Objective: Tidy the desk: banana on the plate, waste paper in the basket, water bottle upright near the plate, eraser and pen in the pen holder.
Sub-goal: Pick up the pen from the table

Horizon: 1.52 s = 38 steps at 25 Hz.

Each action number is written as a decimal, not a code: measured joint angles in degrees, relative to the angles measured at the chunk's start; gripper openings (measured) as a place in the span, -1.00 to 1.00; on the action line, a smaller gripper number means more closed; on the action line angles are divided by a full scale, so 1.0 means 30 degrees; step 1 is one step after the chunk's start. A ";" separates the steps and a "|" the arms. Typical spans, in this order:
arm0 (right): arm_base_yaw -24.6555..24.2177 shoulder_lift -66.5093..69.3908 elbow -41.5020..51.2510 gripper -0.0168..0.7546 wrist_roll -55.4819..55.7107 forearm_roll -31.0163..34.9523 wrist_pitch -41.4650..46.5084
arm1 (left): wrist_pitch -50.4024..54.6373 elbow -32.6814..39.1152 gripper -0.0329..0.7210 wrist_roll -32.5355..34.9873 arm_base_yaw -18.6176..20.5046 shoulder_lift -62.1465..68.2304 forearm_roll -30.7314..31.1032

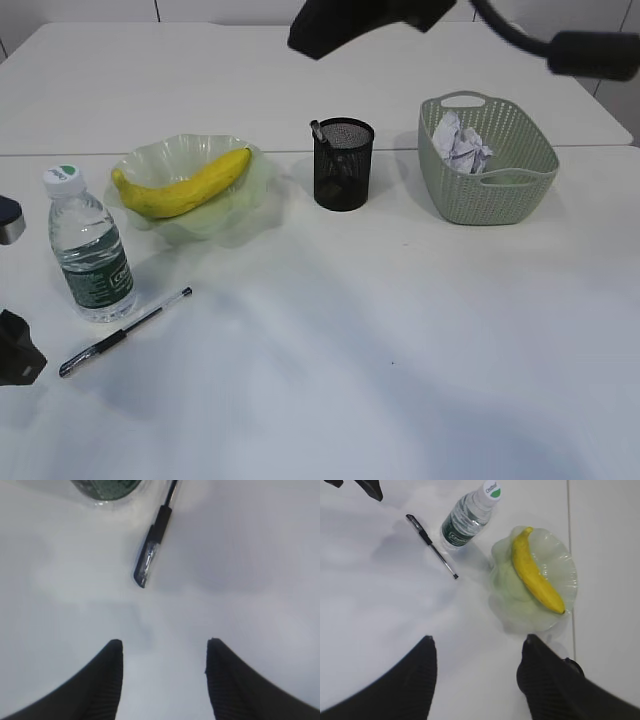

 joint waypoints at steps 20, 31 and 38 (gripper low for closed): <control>-0.0040 -0.2495 0.0000 0.10 0.0385 -0.0659 0.0266 | 0.0402 -0.3899 0.10 0.4216 0.0000 0.7298 0.0783; -0.0040 -0.2495 0.0000 0.10 0.0442 -0.0673 0.0296 | 0.0429 -0.5691 0.02 0.5050 0.0000 0.9708 0.0926; -0.0040 -0.2495 0.0000 0.10 0.0516 -0.0673 0.0296 | 0.0626 -0.6087 0.00 0.5240 0.0000 1.0853 0.0919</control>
